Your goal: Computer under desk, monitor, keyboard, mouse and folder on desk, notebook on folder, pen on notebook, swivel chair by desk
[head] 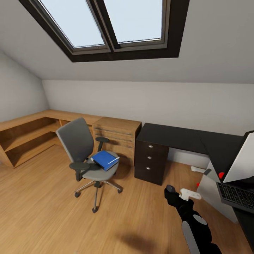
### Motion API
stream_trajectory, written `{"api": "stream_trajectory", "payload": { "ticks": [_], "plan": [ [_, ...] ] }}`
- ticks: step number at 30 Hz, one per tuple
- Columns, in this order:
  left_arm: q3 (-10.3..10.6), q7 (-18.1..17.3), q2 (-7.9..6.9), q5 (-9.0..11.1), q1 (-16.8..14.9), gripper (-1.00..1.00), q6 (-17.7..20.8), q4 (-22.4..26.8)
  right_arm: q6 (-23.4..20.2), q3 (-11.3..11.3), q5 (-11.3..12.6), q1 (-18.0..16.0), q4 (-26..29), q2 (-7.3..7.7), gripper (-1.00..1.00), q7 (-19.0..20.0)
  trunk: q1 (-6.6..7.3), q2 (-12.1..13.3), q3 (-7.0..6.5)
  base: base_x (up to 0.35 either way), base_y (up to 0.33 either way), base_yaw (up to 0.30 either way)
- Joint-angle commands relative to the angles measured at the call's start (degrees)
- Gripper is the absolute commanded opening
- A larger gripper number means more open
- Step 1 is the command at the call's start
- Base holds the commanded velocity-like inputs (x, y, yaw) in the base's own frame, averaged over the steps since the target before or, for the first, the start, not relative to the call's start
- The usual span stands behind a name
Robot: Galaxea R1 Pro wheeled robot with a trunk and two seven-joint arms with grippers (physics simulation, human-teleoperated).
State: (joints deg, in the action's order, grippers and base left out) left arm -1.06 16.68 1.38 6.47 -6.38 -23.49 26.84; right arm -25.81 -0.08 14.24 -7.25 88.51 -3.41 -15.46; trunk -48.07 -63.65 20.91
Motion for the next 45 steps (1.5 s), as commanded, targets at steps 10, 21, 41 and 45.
{"api": "stream_trajectory", "payload": {
  "ticks": [10,21,41,45],
  "plan": [
    [-0.19,-0.14,0.02,0.47,-0.03,1.0,-0.24,-0.03,-0.11,0.0,0.79,-0.04,0.09,-0.02,-1.0,-0.61,0.84,1.57,-1.4,0.313,0.0,0.0],
    [-0.31,-0.02,-0.06,0.54,-0.03,1.0,-0.38,0.35,-0.18,-0.01,0.68,-0.04,0.47,0.14,-1.0,-0.52,3.26,5.98,-3.44,0.302,0.0,0.0],
    [-0.26,-0.07,-0.06,0.47,-0.03,1.0,-0.32,0.35,1.48,0.0,0.06,0.05,0.22,0.07,-1.0,-0.6,7.21,13.2,-6.67,0.302,0.0,0.002],
    [-0.24,-0.07,-0.02,0.47,-0.03,1.0,-0.32,0.33,2.89,0.0,-0.06,0.05,0.14,0.08,-1.0,-0.62,7.21,13.2,-6.67,0.302,0.0,0.14]
  ]
}}
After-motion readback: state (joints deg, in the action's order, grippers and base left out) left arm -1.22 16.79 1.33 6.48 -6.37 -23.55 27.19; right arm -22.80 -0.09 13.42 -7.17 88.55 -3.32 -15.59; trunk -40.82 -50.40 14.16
